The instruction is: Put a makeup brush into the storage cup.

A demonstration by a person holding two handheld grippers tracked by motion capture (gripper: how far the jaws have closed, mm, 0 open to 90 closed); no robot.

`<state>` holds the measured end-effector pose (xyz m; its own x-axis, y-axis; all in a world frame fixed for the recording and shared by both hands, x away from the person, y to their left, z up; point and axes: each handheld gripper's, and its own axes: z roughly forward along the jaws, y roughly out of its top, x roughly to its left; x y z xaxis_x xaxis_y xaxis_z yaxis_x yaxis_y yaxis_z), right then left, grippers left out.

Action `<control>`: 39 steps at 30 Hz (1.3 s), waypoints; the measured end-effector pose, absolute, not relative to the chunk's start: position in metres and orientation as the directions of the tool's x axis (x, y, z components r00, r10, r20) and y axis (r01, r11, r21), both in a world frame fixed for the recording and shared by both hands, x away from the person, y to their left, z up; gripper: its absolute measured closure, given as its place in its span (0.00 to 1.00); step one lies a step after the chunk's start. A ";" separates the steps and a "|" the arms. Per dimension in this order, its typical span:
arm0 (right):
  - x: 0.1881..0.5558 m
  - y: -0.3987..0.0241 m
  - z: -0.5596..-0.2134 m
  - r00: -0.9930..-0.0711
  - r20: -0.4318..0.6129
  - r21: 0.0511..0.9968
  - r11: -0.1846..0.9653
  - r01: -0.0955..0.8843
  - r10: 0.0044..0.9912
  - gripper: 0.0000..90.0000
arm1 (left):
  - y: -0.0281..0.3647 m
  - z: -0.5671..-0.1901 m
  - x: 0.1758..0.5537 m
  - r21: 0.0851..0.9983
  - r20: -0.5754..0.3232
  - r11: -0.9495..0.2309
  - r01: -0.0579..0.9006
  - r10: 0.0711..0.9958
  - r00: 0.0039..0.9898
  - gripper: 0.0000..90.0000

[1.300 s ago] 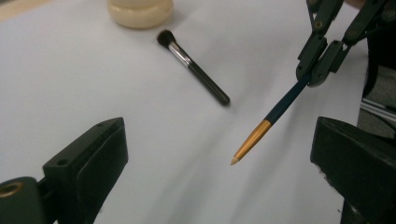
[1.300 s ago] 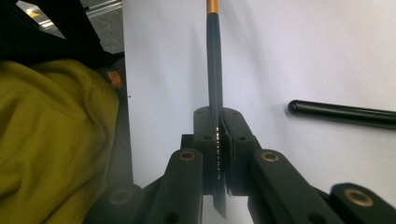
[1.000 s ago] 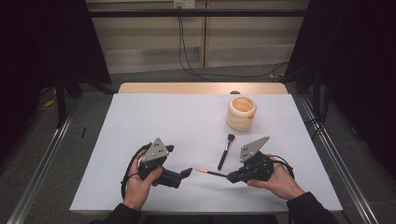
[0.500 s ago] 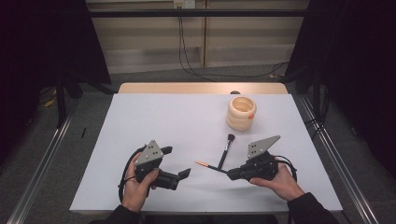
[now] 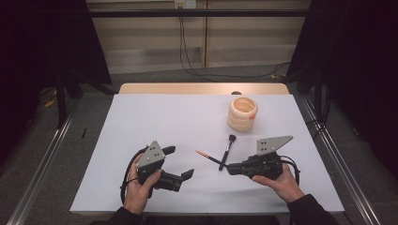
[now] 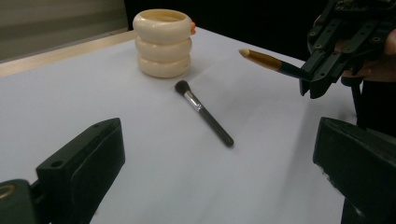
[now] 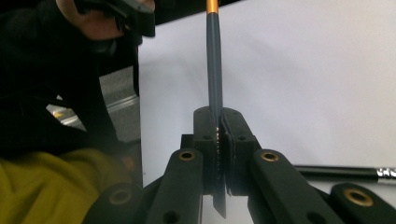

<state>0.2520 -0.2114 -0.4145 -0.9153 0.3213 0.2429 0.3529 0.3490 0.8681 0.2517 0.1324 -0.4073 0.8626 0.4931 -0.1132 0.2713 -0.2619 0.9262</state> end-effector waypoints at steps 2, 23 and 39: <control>0.251 -0.210 -0.414 -0.916 0.258 0.877 0.324 0.355 0.307 0.95 | 0.131 -0.407 0.251 0.927 -0.117 -0.259 0.271 0.486 0.866 0.02; 0.249 -0.205 -0.408 -0.916 0.250 0.924 0.206 0.323 0.315 0.95 | 0.111 -0.400 0.249 0.937 -0.131 -0.228 0.263 0.470 0.873 0.04; 0.249 -0.204 -0.409 -0.912 0.235 0.924 0.216 0.317 0.336 0.95 | 0.087 -0.383 0.253 0.951 -0.168 -0.161 0.263 0.445 0.880 0.29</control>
